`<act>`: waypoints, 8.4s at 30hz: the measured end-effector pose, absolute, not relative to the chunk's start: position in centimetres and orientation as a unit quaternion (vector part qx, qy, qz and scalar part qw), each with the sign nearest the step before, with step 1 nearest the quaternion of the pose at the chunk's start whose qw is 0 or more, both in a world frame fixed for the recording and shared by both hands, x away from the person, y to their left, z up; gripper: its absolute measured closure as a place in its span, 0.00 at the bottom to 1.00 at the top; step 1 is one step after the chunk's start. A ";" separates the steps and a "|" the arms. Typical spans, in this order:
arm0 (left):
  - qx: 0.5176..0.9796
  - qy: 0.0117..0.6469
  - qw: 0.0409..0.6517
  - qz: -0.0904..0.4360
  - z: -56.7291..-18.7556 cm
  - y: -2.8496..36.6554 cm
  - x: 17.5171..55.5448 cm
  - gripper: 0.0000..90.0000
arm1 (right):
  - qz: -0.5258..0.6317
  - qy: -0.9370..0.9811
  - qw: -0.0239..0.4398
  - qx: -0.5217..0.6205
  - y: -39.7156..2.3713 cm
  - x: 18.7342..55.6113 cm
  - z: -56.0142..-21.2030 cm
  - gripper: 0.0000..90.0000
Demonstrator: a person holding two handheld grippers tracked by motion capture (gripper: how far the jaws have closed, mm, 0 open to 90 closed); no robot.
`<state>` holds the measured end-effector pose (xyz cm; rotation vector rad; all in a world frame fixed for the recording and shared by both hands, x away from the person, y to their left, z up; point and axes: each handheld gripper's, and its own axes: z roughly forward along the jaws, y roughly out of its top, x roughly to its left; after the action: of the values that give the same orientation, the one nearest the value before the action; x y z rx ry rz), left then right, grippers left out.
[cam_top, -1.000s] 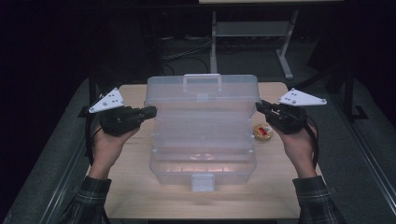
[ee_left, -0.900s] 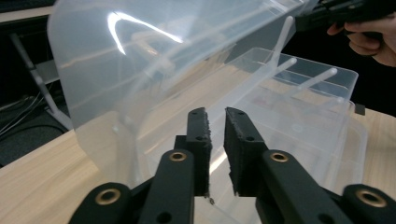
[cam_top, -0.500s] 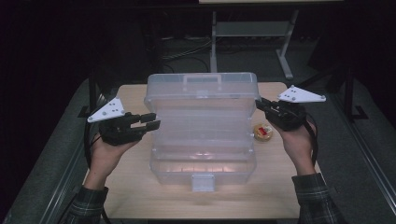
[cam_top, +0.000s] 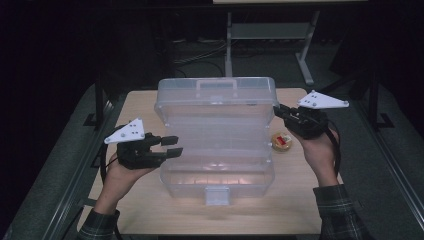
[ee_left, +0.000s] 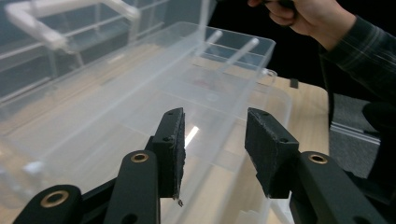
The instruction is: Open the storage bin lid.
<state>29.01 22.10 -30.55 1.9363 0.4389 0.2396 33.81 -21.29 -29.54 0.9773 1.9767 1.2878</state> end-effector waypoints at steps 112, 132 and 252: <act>0.904 0.107 0.413 0.003 -37.9 14.2 27.7 0.84 | 0.466 0.689 0.296 0.470 -19.5 40.5 -28.9 0.96; 0.900 0.111 0.421 0.001 -38.0 14.2 27.7 0.84 | 0.458 0.683 0.286 0.491 -19.1 43.2 -29.4 0.96; 0.896 0.119 0.428 -0.029 -38.3 14.6 28.3 0.84 | 0.380 0.720 0.217 0.538 -23.6 46.5 -33.4 0.44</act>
<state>28.34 14.58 -38.27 2.2373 0.2962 -0.0721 46.48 -23.64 -33.39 1.4905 1.9951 1.0537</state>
